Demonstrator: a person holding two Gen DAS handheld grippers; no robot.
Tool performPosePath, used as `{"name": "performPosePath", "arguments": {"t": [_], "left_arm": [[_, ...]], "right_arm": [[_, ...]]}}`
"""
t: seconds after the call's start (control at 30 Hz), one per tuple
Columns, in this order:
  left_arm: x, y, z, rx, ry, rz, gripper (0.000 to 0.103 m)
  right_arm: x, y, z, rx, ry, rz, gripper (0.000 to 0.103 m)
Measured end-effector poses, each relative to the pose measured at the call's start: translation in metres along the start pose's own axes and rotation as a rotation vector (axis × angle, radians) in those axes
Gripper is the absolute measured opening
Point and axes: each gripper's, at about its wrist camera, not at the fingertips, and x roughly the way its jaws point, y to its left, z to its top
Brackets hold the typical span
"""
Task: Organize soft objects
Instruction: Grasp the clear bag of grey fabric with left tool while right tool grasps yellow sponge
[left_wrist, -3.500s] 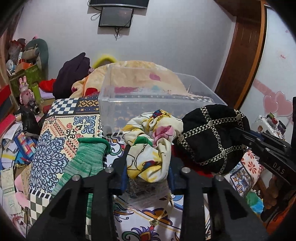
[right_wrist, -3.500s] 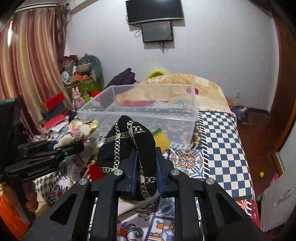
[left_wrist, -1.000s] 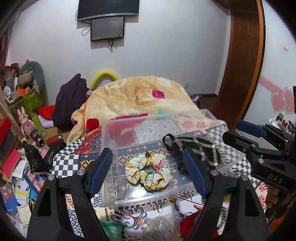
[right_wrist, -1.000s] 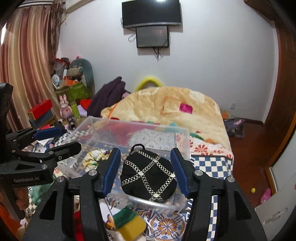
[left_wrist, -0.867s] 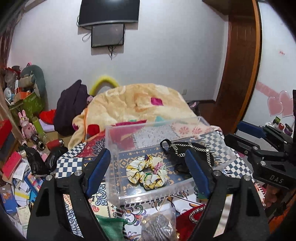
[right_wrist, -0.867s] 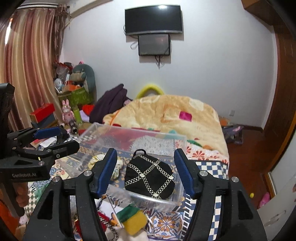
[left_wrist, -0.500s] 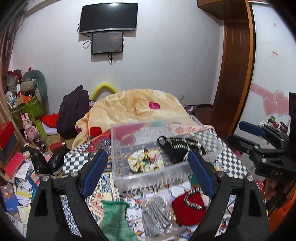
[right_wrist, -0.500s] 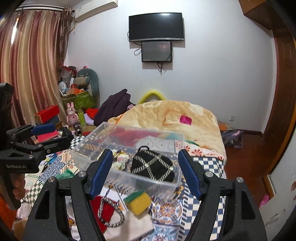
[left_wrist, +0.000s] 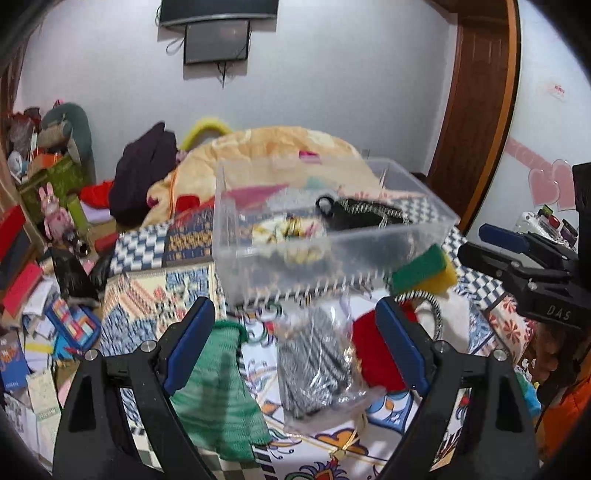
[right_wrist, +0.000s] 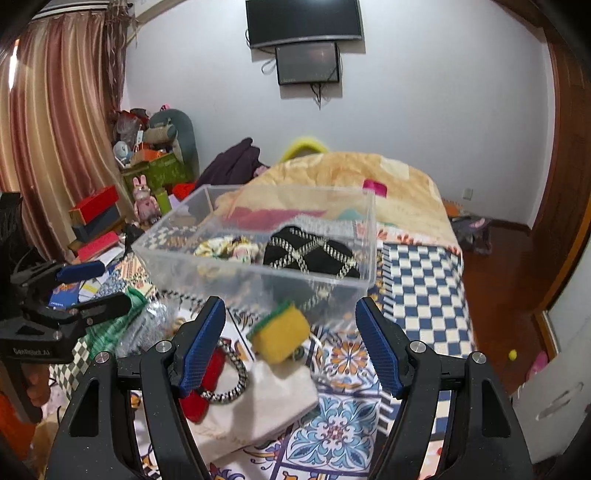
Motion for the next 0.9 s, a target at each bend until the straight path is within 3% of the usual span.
{"name": "performPosePath", "arguments": {"t": [0.17, 0.4, 0.53, 0.67, 0.9], "left_arm": [[0.015, 0.003, -0.017, -0.024, 0.054, -0.015, 0.089], [0.024, -0.002, -0.027, -0.015, 0.076, -0.031, 0.069], [0.03, -0.003, -0.031, -0.02, 0.1, -0.061, 0.055], [0.033, -0.006, -0.035, -0.017, 0.1, -0.062, 0.045], [0.021, -0.004, -0.033, -0.023, 0.077, -0.071, 0.033]], "right_arm": [[0.008, 0.0, -0.009, 0.006, 0.032, 0.002, 0.07], [0.023, -0.001, -0.015, 0.045, 0.075, 0.036, 0.069], [0.027, 0.0, -0.015, 0.052, 0.083, 0.056, 0.058], [0.029, 0.0, -0.013, 0.057, 0.092, 0.074, 0.039], [0.016, 0.0, -0.01, 0.053, 0.059, 0.077, 0.035]]}}
